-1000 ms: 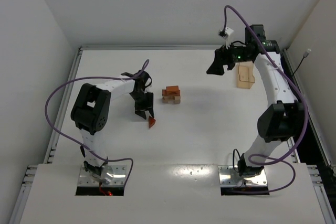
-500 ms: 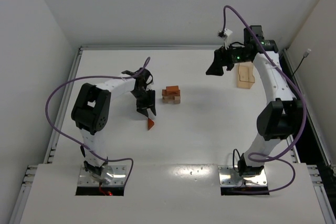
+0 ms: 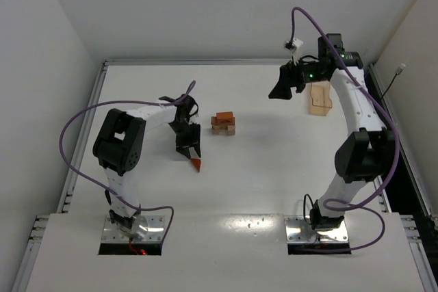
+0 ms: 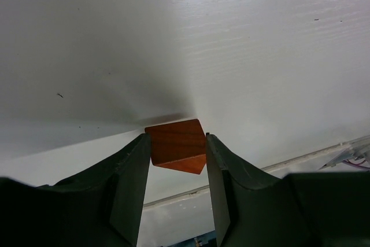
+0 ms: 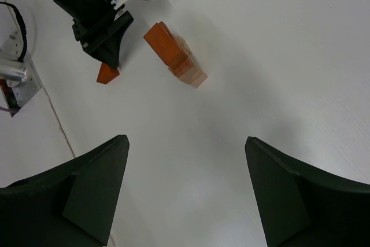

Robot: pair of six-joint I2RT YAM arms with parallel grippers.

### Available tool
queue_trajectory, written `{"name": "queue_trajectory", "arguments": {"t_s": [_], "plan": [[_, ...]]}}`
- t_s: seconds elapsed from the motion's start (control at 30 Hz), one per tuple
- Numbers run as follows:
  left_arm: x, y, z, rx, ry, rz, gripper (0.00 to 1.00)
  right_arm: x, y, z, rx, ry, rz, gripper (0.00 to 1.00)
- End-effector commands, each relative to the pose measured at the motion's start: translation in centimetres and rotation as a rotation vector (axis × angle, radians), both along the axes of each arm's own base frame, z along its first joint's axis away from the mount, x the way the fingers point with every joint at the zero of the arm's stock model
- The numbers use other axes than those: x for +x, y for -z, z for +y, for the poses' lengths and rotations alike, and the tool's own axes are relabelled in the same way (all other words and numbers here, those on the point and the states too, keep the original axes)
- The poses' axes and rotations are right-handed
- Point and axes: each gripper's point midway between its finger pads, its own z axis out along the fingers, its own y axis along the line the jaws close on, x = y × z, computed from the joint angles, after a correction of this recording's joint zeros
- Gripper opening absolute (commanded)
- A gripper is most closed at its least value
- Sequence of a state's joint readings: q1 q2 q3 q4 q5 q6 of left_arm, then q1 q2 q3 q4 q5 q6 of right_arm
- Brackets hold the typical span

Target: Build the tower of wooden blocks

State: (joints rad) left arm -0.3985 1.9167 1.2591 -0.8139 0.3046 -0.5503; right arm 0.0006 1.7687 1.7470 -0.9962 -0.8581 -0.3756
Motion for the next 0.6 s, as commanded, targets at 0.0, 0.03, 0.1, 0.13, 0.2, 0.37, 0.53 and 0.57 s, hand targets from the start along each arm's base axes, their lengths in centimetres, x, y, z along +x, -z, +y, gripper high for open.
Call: {"name": "queue_trajectory", "arguments": {"t_s": [0.0,0.03,0.1,0.13,0.2,0.37,0.53,0.57], "plan": [[0.1,-1.4,-0.2,-0.014,0.007,-0.037,0.38,0.8,-1.6,0.1,0.038,-0.034,-0.064,0.79],[-0.2,-1.2,-0.1,-0.011,0.007,-0.029,0.38,0.8,-1.6,0.1,0.038,-0.034,-0.064,0.79],[-0.5,-1.2,0.1,-0.01,0.007,-0.026,0.38,0.6,-1.5,0.1,0.039,-0.033,-0.054,0.79],[-0.4,-1.4,0.0,-0.013,0.007,-0.034,0.38,0.8,-1.1,0.1,0.039,-0.033,-0.045,0.79],[-1.0,-1.0,0.3,-0.006,0.016,-0.02,0.38,0.7,-1.2,0.2,0.044,-0.043,-0.052,0.79],[-1.6,-1.4,0.6,-0.009,0.025,-0.029,0.44,0.7,-1.2,0.2,0.044,-0.043,-0.052,0.79],[-1.9,-2.2,0.3,-0.043,0.037,-0.047,0.69,0.7,-1.2,0.2,0.044,-0.043,-0.052,0.79],[-1.8,-2.3,0.1,-0.058,0.038,-0.051,0.73,0.7,-1.3,0.3,0.052,-0.047,-0.052,0.79]]}}
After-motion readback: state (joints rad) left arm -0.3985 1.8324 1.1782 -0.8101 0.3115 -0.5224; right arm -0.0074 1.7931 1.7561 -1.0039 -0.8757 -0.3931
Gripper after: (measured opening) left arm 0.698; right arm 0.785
